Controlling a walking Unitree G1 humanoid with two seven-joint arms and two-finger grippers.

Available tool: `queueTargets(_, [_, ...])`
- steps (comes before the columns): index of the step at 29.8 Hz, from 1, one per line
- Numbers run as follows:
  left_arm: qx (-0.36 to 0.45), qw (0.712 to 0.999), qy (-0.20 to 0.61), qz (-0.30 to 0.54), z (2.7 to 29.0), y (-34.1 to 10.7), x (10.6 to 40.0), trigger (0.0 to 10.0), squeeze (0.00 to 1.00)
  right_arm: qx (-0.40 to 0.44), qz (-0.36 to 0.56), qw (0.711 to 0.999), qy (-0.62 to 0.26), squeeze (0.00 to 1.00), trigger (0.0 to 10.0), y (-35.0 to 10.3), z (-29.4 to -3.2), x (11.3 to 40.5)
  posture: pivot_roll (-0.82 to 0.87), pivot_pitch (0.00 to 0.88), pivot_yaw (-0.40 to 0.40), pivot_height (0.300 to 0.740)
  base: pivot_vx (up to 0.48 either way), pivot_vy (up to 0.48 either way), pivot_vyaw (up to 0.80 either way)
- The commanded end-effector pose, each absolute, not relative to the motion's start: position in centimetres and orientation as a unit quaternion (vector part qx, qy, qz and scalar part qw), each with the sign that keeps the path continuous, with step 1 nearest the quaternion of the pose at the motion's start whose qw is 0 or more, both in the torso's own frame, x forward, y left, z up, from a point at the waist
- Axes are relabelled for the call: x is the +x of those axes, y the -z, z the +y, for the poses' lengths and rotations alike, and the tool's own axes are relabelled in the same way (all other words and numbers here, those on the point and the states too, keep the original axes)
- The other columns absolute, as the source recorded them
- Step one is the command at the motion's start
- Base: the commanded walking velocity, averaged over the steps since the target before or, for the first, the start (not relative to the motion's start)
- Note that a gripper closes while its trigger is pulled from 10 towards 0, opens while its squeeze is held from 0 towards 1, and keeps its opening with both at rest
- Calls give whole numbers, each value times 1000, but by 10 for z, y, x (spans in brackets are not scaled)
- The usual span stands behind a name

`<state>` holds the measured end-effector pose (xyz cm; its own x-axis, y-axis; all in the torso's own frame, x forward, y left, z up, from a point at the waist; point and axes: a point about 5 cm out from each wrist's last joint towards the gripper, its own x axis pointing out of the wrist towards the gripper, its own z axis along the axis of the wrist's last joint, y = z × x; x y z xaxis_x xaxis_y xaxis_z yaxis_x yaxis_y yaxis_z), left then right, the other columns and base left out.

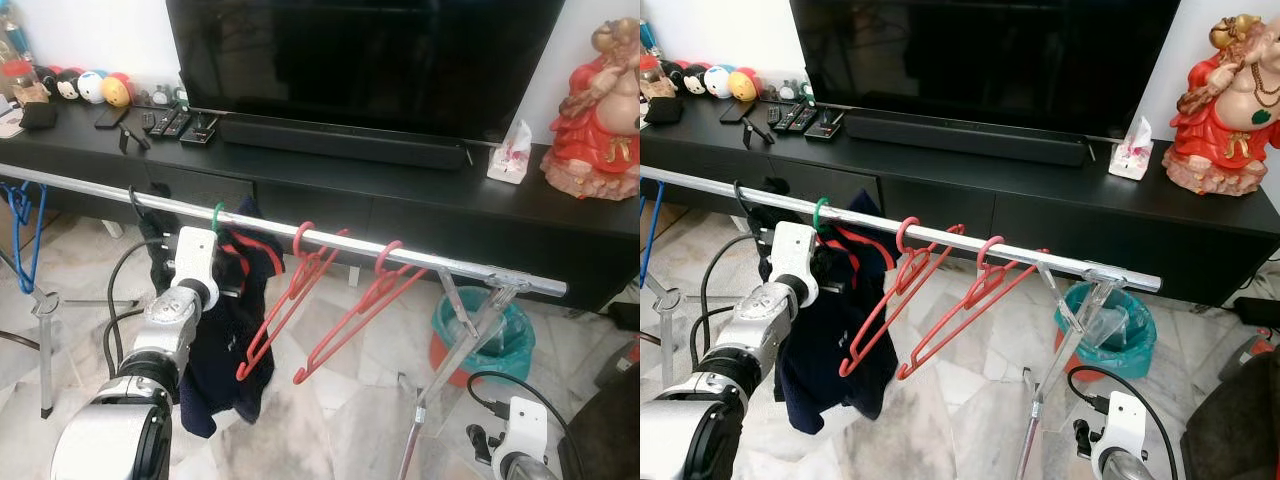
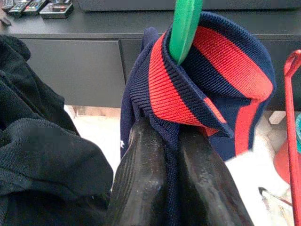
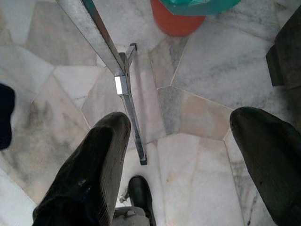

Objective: Hang hanger

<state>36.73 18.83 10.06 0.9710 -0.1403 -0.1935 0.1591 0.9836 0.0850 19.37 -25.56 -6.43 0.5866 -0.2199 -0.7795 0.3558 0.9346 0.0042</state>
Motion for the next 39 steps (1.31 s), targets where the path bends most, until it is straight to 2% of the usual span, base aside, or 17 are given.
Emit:
queueTargets(1, [65,987,76,128,192,-91,364,10000,0,75,428,885,165,0,10000,64,-259,191,-113,0,-16,740,0,0,0])
queueTargets(11, [67,984,69,150,204,-72,350,10000,0,73,430,885,162,0,10000,64,-260,191,-103,0,-21,740,0,0,0])
queueTargets(23, [54,991,43,112,217,-68,337,10000,0,73,428,886,162,0,10000,64,-260,192,-92,0,-22,740,0,0,0])
queueTargets(31, [53,997,30,56,222,-78,335,10000,0,73,426,887,164,0,10000,63,-260,193,-100,0,-14,740,0,0,0])
queueTargets(39, [111,992,46,-22,225,-81,298,10000,0,70,424,888,164,0,10000,63,-260,193,-85,0,-18,740,0,0,0])
